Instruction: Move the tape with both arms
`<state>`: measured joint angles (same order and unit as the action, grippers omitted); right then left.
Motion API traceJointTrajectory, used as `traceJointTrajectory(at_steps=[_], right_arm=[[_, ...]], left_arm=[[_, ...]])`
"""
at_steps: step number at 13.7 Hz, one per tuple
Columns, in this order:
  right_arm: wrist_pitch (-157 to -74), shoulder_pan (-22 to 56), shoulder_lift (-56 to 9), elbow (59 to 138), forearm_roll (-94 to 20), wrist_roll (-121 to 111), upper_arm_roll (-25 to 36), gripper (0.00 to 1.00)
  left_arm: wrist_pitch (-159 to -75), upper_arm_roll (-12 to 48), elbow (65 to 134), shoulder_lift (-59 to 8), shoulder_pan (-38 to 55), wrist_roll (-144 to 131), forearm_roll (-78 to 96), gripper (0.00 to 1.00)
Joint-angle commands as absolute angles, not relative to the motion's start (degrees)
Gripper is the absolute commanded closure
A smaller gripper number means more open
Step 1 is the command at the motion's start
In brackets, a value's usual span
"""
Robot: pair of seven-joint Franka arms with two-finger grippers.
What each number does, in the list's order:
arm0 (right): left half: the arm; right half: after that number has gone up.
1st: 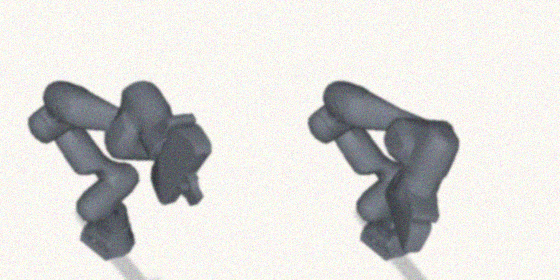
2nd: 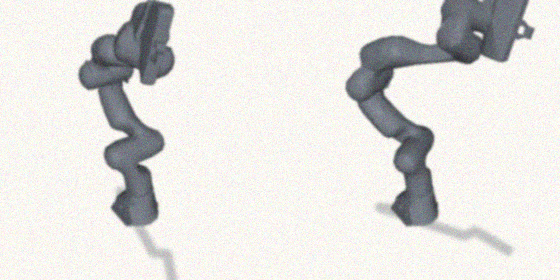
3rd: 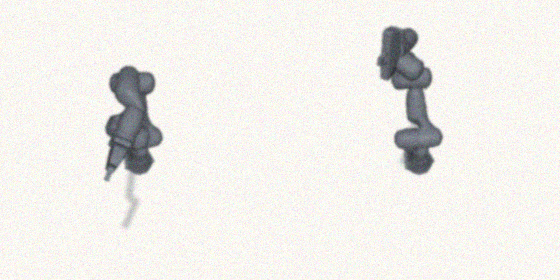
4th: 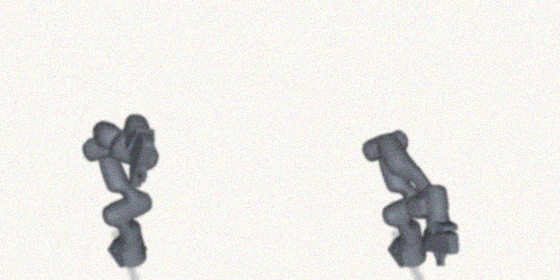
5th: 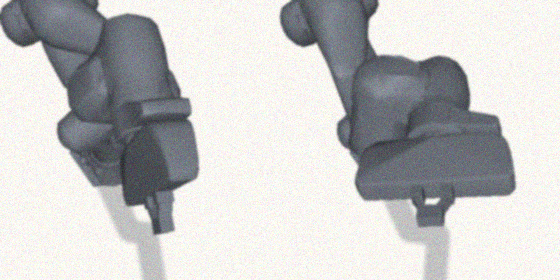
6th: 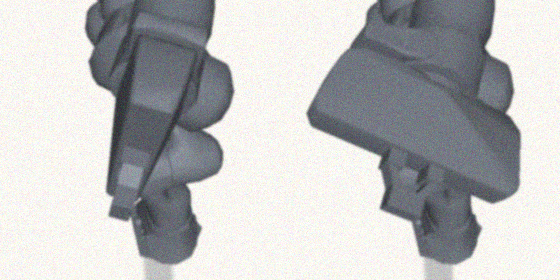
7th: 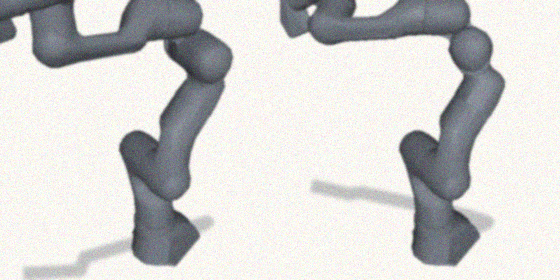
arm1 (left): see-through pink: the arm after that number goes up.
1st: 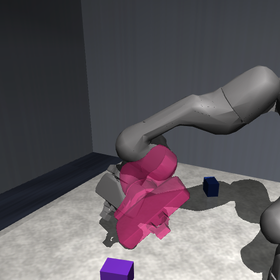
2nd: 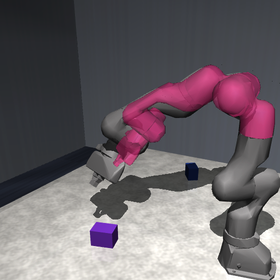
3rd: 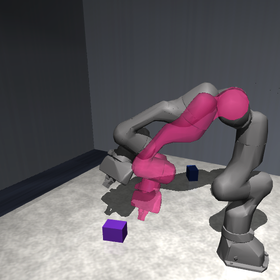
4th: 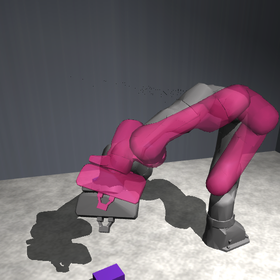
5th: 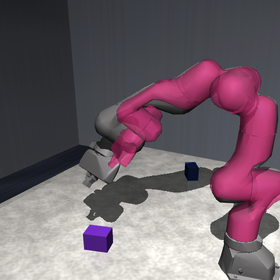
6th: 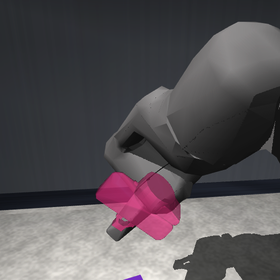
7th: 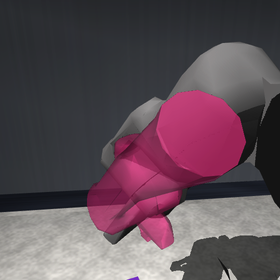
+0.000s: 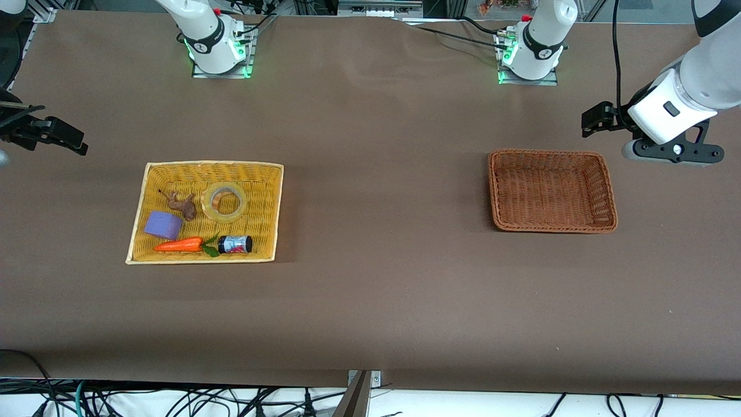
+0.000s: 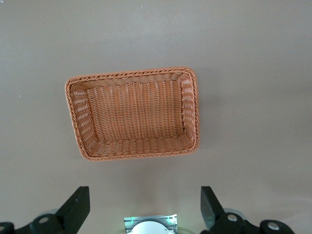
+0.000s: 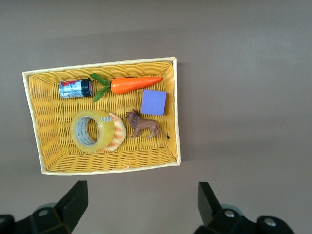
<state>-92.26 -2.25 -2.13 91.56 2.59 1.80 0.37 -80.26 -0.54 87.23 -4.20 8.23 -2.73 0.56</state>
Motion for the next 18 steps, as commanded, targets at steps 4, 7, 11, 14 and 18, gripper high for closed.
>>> traceJointTrajectory(at_steps=[4, 7, 11, 14, 18], right_arm=[[-92.3, -2.9, -2.8, 90.8, 3.2, 1.8, -0.2, 0.00], [-92.3, -2.9, -2.8, 90.8, 3.2, 1.9, -0.2, 0.00], [-92.3, -2.9, -2.8, 90.8, 3.2, 1.7, -0.2, 0.00], [-92.2, -2.9, -3.2, 91.2, 3.3, 2.2, -0.3, 0.00], [-94.0, -1.1, -9.0, 91.1, 3.6, 2.4, -0.5, 0.00]], left_arm=[[-78.9, -0.2, 85.6, -4.6, 8.3, -2.8, -0.1, 0.00], [-78.9, -0.2, 85.6, -4.6, 8.3, -2.8, 0.0, 0.00], [-78.9, -0.2, 85.6, -4.6, 8.2, -2.8, -0.1, 0.00], [-78.9, -0.3, 85.6, -4.6, 8.2, -2.8, -0.1, 0.00], [-78.9, -0.2, 85.6, -4.6, 8.2, -2.8, -0.1, 0.00]])
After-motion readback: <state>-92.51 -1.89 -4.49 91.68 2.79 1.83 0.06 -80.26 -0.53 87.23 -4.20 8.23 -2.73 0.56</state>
